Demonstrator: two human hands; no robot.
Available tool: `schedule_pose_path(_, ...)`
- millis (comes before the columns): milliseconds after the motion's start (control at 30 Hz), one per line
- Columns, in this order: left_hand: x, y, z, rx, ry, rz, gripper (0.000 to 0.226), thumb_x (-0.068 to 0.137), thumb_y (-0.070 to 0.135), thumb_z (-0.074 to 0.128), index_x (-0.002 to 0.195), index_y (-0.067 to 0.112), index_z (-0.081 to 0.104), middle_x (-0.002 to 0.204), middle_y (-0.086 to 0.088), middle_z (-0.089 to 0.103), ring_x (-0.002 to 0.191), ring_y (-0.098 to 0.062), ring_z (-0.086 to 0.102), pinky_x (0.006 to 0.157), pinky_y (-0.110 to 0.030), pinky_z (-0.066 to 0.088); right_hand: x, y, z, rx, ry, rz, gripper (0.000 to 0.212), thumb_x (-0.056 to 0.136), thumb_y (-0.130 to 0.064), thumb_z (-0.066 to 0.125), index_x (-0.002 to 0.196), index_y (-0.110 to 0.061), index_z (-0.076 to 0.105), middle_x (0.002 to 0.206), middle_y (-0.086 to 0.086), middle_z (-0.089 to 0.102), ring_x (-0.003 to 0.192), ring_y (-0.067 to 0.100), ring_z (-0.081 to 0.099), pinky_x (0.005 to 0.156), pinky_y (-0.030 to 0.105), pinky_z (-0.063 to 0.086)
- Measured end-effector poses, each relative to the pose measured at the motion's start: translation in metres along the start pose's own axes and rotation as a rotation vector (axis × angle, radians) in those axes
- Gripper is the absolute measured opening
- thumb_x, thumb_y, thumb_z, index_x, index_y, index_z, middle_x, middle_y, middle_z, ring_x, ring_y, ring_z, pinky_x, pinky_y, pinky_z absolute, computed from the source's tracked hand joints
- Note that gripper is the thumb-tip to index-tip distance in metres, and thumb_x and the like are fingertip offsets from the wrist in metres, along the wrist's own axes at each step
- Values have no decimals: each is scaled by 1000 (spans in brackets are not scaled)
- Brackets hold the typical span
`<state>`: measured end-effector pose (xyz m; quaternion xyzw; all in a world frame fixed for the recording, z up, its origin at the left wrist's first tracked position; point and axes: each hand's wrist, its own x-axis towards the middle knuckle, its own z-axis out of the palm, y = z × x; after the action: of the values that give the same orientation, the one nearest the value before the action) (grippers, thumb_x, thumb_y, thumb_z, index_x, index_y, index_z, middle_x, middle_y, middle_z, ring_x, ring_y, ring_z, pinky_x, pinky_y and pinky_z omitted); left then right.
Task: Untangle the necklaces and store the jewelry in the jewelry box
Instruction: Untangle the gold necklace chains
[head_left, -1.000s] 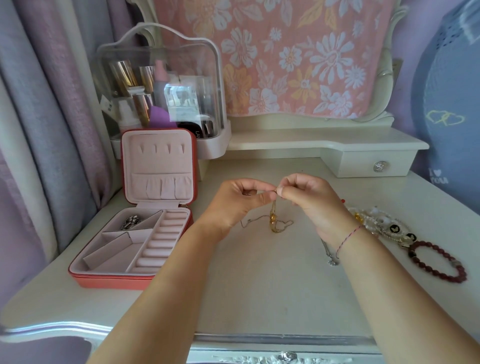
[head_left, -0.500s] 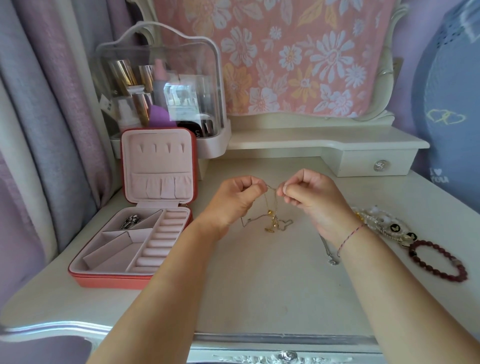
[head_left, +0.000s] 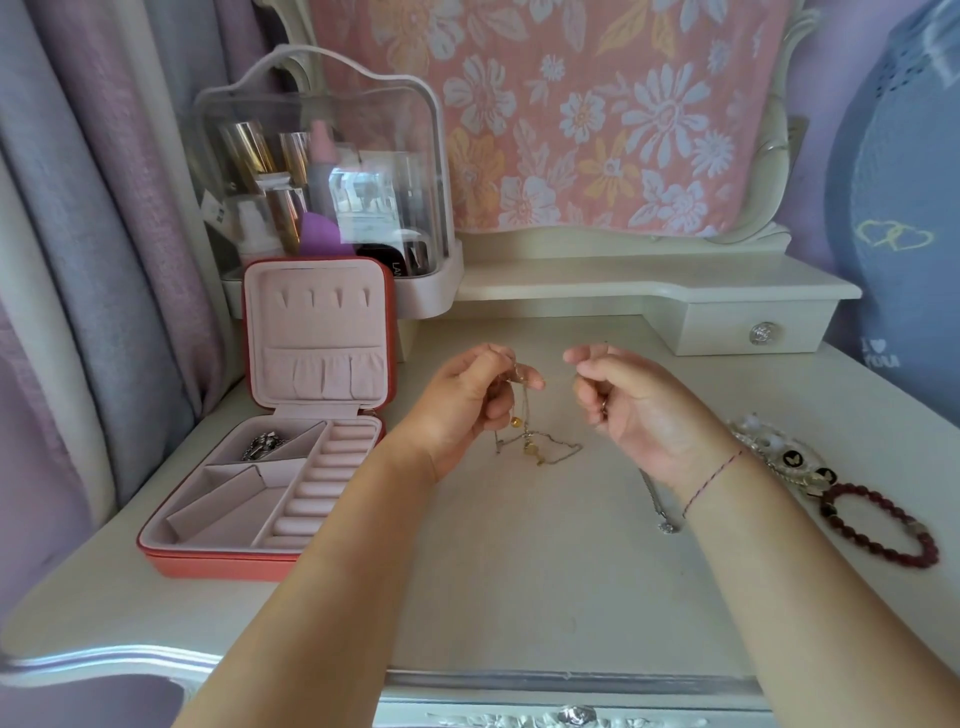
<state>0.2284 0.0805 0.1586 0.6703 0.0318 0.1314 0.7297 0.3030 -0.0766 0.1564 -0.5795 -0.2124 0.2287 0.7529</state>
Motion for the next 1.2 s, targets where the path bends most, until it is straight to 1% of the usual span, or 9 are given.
schedule_pose_path(67,1,0,0,-12,16,-4,21,98,7,38,79,14,45,78,-9,64,48,-13,29,46,-21,25,-1,-2,-1,70,39,-29,17,91,-6,48,85,-16,60,52,-6,50,56,8,49,62,24,32)
schedule_pose_path(167,2,-1,0,-28,36,-11,23,98,7,38,78,14,44,74,-8,60,48,-13,29,45,-21,24,-2,-7,-3,372,57,-18,7,81,-10,56,82,-15,60,48,-4,45,55,12,53,70,26,42)
schedule_pose_path(300,3,-2,-1,-20,50,-23,23,99,8,39,77,14,44,72,-6,58,47,-12,30,44,-21,24,-3,-12,-7,548,85,-54,12,73,-17,56,84,-15,59,52,-5,43,50,11,49,66,26,47)
schedule_pose_path(467,4,-3,-2,-42,101,-31,19,98,7,39,81,12,46,76,-7,63,47,-12,30,44,-21,24,-6,-18,-15,608,64,-89,13,85,-17,48,90,-16,61,73,-2,57,52,9,44,50,17,42)
schedule_pose_path(633,5,-4,-3,-70,98,-38,21,97,6,37,78,13,44,75,-7,58,46,-12,29,45,-22,22,-7,-19,-18,629,-3,-112,29,69,-21,60,97,-16,65,99,4,65,58,10,48,48,15,41)
schedule_pose_path(800,6,-4,-5,-70,94,-31,18,97,7,39,80,12,45,76,-7,59,49,-13,33,47,-23,26,-5,-15,-21,610,-154,-100,62,50,-23,83,108,-15,65,122,8,63,60,9,51,45,15,43)
schedule_pose_path(933,6,-4,-6,-64,102,-18,18,96,7,42,79,10,49,80,-6,54,51,-12,34,47,-22,27,-6,-15,-21,601,-204,-88,67,51,-24,84,114,-16,63,134,9,58,59,9,51,43,15,43)
schedule_pose_path(1100,6,-3,-7,-150,70,-49,19,92,6,38,76,14,42,78,-7,60,45,-12,28,43,-21,21,-6,-14,-21,571,-222,-102,68,53,-25,85,116,-18,62,139,7,54,60,9,51,42,16,43)
schedule_pose_path(1200,6,-4,-8,-155,49,-71,8,79,14,47,73,14,42,71,-2,53,45,-10,26,43,-21,19,-5,-14,-21,529,-209,-119,72,49,-27,86,116,-19,62,137,5,56,60,10,51,42,16,43)
